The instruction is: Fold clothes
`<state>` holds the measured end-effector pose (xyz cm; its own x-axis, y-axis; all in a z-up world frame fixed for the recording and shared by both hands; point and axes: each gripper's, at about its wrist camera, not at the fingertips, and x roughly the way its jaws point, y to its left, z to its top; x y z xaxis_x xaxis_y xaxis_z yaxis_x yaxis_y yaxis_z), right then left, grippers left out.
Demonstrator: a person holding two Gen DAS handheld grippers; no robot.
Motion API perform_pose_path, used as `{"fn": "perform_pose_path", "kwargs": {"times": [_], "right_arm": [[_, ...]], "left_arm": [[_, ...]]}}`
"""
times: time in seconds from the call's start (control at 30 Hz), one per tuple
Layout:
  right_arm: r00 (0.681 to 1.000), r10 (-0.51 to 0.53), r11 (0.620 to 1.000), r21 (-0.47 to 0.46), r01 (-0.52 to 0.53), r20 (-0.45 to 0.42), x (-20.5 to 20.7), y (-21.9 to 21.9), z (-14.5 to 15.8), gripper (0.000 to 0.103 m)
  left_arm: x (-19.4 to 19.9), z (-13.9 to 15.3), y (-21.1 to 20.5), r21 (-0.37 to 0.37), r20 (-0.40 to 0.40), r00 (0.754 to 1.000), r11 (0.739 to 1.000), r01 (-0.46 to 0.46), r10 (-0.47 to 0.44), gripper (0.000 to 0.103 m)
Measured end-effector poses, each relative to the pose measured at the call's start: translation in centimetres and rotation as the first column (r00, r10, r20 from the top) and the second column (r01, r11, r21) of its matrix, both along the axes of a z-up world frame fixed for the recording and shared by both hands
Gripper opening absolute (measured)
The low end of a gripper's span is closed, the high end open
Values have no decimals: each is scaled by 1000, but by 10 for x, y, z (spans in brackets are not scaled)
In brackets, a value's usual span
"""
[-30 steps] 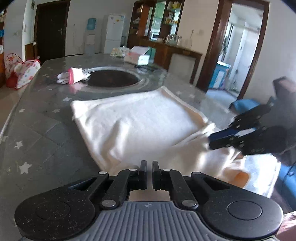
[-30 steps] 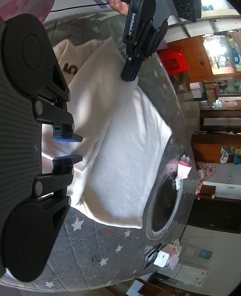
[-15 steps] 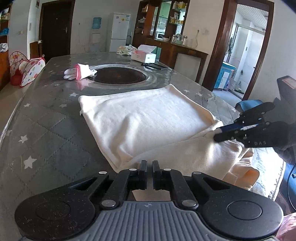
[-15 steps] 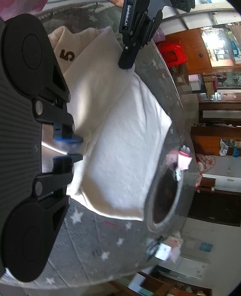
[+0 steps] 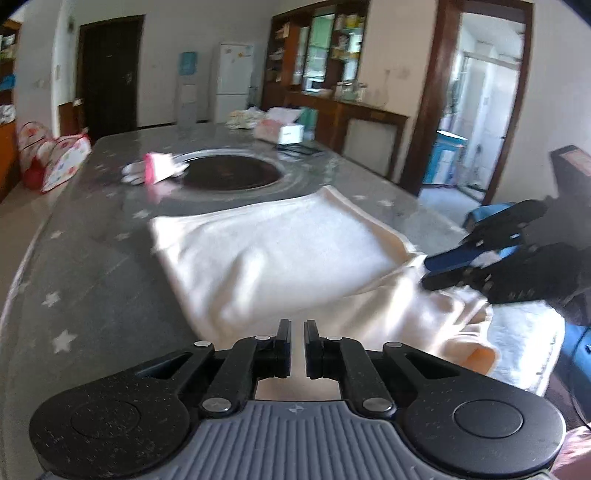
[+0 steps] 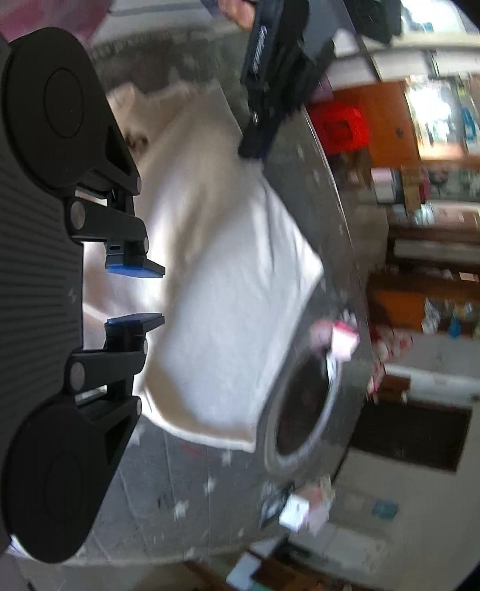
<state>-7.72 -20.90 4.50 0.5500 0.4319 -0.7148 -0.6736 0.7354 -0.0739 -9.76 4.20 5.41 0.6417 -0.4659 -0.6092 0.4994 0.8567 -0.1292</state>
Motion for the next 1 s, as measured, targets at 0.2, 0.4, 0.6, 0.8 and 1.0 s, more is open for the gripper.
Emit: {"fn": "perform_pose_path", "kwargs": {"times": [0.2, 0.4, 0.6, 0.8, 1.0], "right_arm": [[998, 36, 999, -35, -39, -60, -4, 2, -15, 19], [998, 52, 998, -45, -54, -39, -11, -10, -3, 19], [996, 79, 991, -105, -82, -32, -20, -19, 0, 22], [995, 101, 983, -151, -102, -16, -32, -27, 4, 32], [993, 117, 977, -181, -114, 3, -40, -30, 5, 34]], "left_arm": [[2, -17, -14, 45, -57, 998, 998, 41, -38, 8], [-21, -5, -11, 78, -17, 992, 989, 128, -127, 17], [-59, -3, -19, 197, 13, 957, 939, 283, -291, 25], [-73, -13, -36, 274, 56, 930, 901, 336, -364, 34], [-75, -24, -58, 331, 106, 904, 872, 361, -415, 23]]}}
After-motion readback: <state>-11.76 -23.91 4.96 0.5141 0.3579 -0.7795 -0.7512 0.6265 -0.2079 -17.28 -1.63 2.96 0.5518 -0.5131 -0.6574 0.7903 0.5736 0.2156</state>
